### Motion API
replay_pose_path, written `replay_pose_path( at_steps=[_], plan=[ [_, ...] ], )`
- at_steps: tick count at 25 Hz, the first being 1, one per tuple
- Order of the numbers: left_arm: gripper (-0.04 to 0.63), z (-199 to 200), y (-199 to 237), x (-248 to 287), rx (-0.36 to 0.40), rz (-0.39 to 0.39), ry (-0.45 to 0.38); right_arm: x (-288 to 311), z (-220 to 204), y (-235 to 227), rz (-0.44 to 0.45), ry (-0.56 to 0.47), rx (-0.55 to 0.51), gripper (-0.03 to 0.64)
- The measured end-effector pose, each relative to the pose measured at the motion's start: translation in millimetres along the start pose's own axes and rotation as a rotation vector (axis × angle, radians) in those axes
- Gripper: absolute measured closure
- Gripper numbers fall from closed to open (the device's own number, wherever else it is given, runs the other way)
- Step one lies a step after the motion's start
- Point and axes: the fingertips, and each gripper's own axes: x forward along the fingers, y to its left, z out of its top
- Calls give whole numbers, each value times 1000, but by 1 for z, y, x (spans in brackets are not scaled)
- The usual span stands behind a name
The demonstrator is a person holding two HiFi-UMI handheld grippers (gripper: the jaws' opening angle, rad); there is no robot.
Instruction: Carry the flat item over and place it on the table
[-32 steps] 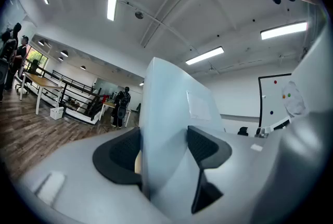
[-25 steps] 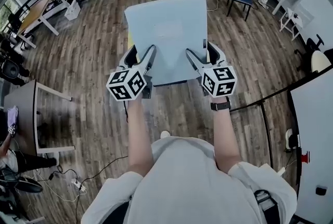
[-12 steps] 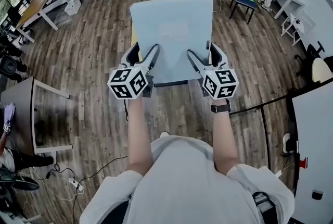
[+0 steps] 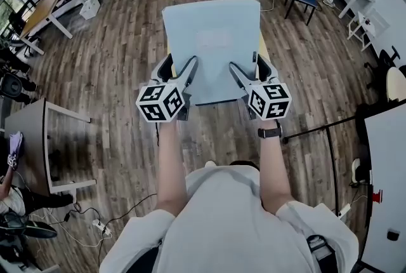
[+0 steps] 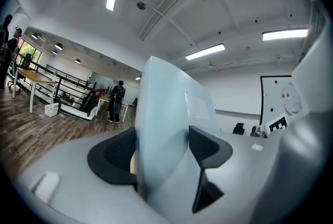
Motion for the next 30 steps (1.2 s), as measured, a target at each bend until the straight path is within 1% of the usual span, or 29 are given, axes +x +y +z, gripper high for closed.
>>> replay_pose_path(
  at_steps=[4,9,12,16,21,23,27,30],
  plan=[
    [287,-8,14,4,-34,13,27,12,-8,3,5,21,9,275],
    [287,-31,24,27,-55,25,69,30,-35,-17,20,100,73,275],
    [287,-35,39,51,-57,49,75,57,-42,-32,39,114,87,275],
    [287,-24,66,98,-57,72,74,110,-31,-60,70,116,73,274],
    [287,13,84,156,-46,108,21,168,8,-101,109,85,42,274],
    [287,21,90,178,-42,120,14,189,19,-117,125,80,29,274],
    [287,23,103,215,-28,147,35,222,18,-142,148,90,44,274],
    [287,20,112,239,-36,167,51,243,13,-160,166,103,69,274]
  ],
)
